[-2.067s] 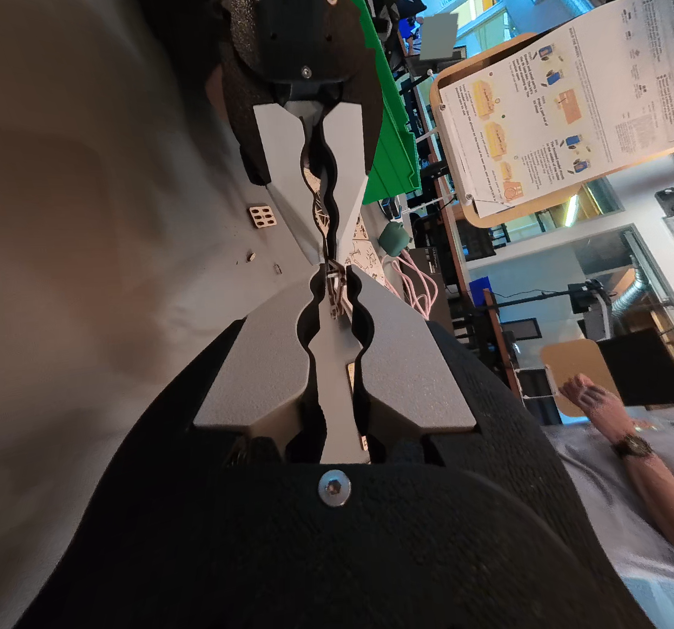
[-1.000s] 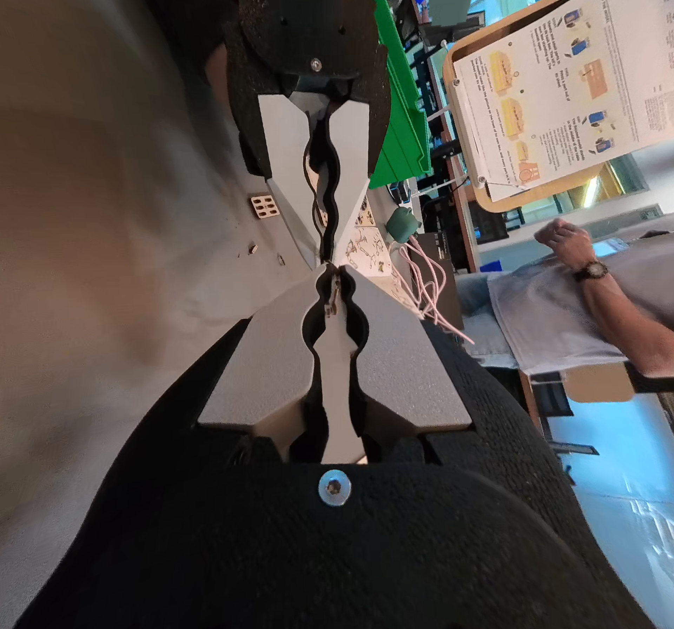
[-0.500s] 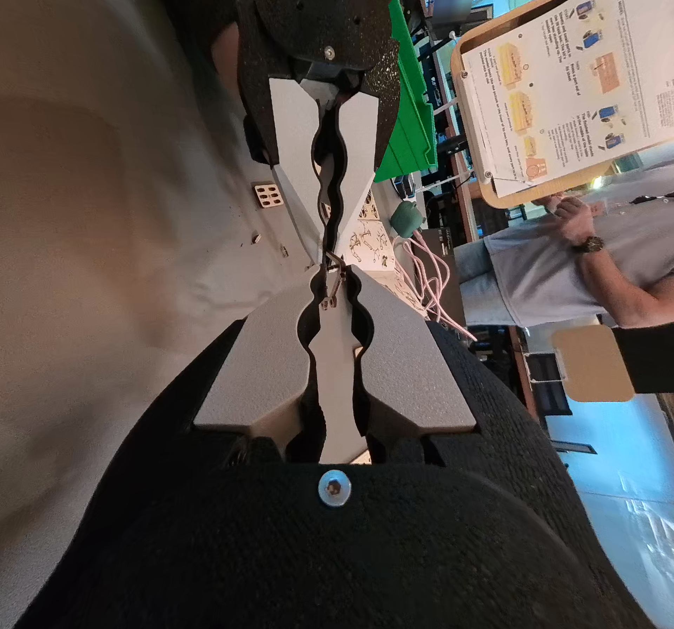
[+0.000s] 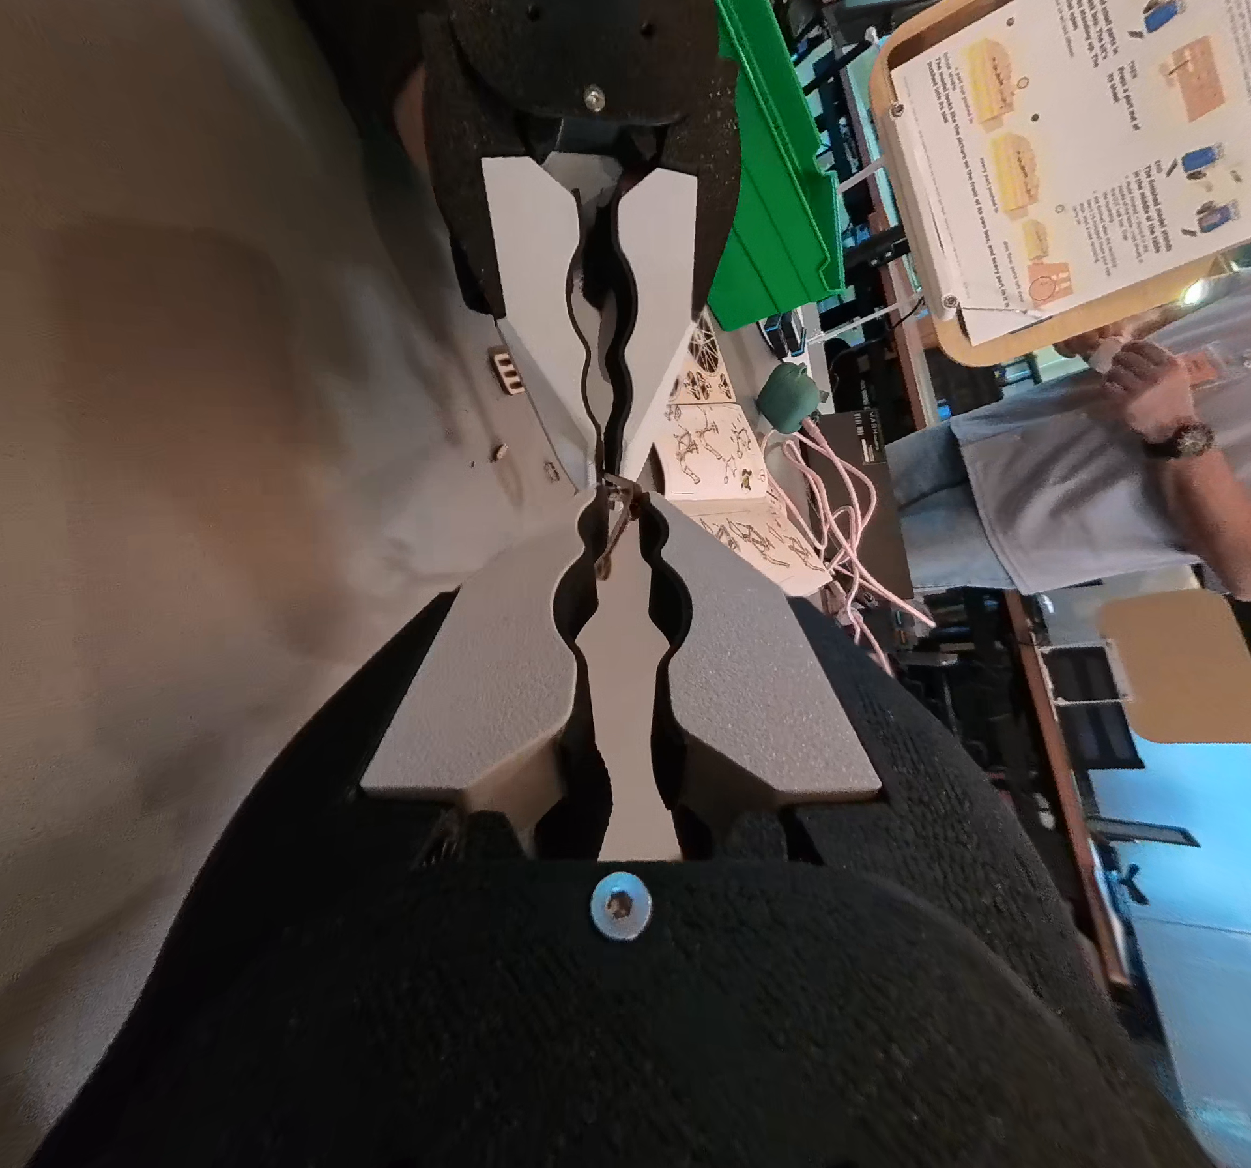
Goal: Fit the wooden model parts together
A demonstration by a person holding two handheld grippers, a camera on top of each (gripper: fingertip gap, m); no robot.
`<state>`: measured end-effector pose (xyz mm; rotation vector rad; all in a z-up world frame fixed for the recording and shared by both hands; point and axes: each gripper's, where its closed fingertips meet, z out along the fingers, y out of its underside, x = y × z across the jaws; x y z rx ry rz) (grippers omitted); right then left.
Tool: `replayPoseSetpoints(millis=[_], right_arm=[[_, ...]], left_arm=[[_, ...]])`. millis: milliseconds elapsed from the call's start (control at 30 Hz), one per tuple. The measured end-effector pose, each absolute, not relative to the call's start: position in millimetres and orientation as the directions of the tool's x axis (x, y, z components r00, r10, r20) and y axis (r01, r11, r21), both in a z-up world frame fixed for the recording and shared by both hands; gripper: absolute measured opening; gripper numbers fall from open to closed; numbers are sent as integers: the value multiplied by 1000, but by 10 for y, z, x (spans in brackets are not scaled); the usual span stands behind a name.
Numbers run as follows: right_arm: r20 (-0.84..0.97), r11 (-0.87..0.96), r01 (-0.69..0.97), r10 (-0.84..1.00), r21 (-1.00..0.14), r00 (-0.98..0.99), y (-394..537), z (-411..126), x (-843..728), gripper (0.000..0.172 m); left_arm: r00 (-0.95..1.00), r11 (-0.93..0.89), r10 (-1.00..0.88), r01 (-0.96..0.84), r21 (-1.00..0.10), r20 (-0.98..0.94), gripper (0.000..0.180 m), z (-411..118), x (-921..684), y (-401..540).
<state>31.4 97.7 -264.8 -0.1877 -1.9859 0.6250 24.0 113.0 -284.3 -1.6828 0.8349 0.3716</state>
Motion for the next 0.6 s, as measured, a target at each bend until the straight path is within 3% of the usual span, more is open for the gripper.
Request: replayPoseSetpoints(millis=[333, 467, 600], right_arm=[[750, 818, -133, 432, -560, -501, 957, -2626, 312, 7], [702, 762, -147, 479, -631, -528, 950, -2583, 329, 8], [569, 616, -164, 549, -770, -612, 898, -2483, 396, 8]], left_arm=[[708, -65, -335, -676, -734, -622, 0, -2815, 243, 1124], [723, -15, -335, -645, -764, -604, 2, -2761, 274, 1110], [774, 24, -384, -536, -844, -503, 40, -2671, 384, 1086]])
